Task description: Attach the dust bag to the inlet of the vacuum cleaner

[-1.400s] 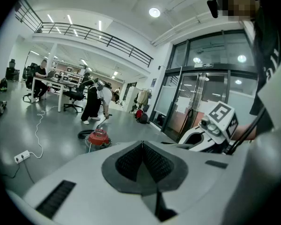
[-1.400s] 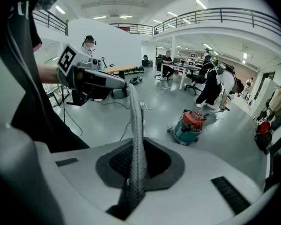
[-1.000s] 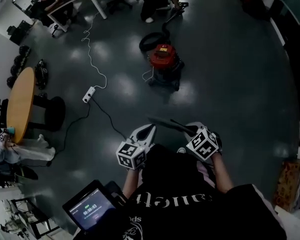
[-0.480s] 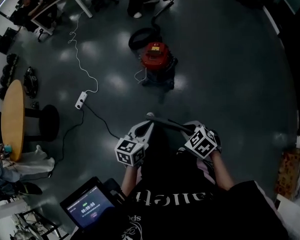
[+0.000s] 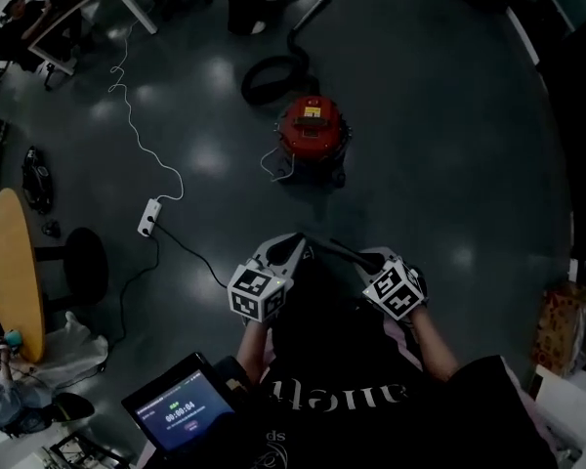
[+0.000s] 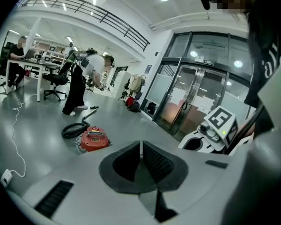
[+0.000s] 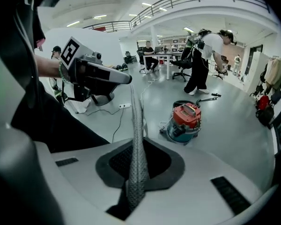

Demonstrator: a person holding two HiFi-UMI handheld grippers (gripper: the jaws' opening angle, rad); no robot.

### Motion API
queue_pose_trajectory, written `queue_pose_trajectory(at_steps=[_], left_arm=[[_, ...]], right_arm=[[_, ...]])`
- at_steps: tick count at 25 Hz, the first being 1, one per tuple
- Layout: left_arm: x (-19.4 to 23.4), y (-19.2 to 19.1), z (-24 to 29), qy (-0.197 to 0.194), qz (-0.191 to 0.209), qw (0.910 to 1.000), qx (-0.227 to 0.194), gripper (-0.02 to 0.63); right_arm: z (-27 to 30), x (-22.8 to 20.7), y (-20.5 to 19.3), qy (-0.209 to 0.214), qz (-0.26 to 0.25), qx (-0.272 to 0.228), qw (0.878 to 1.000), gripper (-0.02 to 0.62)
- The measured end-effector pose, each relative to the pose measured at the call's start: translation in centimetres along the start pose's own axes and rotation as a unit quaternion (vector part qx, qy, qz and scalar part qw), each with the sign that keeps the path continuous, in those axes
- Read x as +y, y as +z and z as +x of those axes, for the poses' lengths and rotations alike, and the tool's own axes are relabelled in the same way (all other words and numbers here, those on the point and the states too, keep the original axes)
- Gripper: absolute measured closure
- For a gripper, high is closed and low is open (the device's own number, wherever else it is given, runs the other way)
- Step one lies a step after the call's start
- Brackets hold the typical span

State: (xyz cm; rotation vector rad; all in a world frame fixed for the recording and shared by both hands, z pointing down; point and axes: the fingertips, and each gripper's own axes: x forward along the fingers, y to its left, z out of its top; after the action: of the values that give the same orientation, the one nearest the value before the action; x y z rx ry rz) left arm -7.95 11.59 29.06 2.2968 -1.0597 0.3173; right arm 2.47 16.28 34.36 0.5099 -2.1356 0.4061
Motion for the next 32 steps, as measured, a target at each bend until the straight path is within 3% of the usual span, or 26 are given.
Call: queue_pose_trajectory(at_steps=[9,14,19,22,28,32], left_arm=[[11.9,1.7,5.8,-0.041,0.011,0.9985,0.035,0.6],[15.4,1.1,8.7,-0.022,0.097,0.9939,0.048,0.6],[15.6,2.6,9.3,-0.048,0.066,0.9964,0.024,0.582],[19.1,1.3,13.8,-0.047,0.084,0.9942,0.048,0.526],[25.7,0.3,22.7,-0.022,0.113,0.99,0.081,0.523],[29.2,-0.3,28.2,-0.012,0.156,0.9811,0.114,0.523]], right_arm=[[8.8,-4.7,2.7,-0.012,0.011,0.055,0.998,0.557],[12.2,-7.1,1.9,-0.028,0.02,0.052,0.998,0.557],[13.4,-8.3,1.7,-0.031,0.005,0.068,0.997,0.557],[17.9,-11.5,0.3,-0.014,0.0,0.074,0.997,0.557],[24.7,-15.8,-2.3,0.027,-0.006,0.084,0.996,0.557],[28.0,-17.7,-3.5,0.049,-0.005,0.093,0.994,0.557]])
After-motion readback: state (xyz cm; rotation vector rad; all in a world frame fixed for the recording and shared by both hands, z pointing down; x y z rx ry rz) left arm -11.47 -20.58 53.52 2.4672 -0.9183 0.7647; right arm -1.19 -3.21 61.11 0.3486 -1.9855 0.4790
